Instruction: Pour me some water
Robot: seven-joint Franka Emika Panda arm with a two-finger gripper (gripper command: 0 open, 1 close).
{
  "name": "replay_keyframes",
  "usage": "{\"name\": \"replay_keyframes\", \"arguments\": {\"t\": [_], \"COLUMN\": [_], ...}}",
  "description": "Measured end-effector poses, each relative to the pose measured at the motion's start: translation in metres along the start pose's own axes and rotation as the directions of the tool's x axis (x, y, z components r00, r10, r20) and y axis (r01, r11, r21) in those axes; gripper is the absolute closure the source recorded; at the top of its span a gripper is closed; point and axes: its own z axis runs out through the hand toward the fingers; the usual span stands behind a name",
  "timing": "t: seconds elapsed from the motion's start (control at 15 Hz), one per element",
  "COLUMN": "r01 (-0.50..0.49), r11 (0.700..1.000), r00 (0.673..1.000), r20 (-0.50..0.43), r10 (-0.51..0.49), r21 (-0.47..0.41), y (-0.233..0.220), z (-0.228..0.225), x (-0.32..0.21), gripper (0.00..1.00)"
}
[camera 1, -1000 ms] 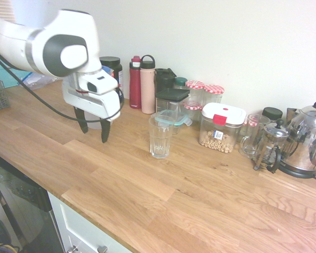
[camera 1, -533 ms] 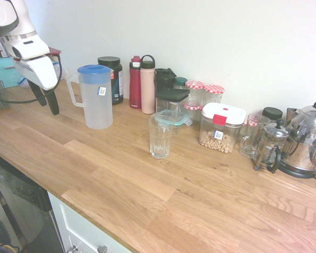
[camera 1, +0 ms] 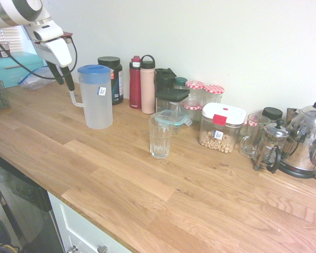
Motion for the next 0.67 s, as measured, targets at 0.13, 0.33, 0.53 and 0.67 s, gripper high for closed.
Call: {"name": "replay_keyframes", "arguments": {"t": [0.13,0.33,0.53,0.67], "r01": [0.011,-0.001,-0.029,-0.047], "r11": [1.000,0.999,0.998,0.998], "r00": [1.000,0.998,0.991,0.989], "r20": [-0.011,-0.067,-0.127,-0.142], "r10": [-0.011,0.004,0.035,0.052], "r21": [0.019,0.042,0.050,0.041], "y": [-0.020,-0.028,-0.022,-0.018], "z": [0.006,0.005,0.012,0.019], "x": [0.002,-0.014,-0.031,-0.033], "gripper": [0.00,0.00,0.00,0.00]}}
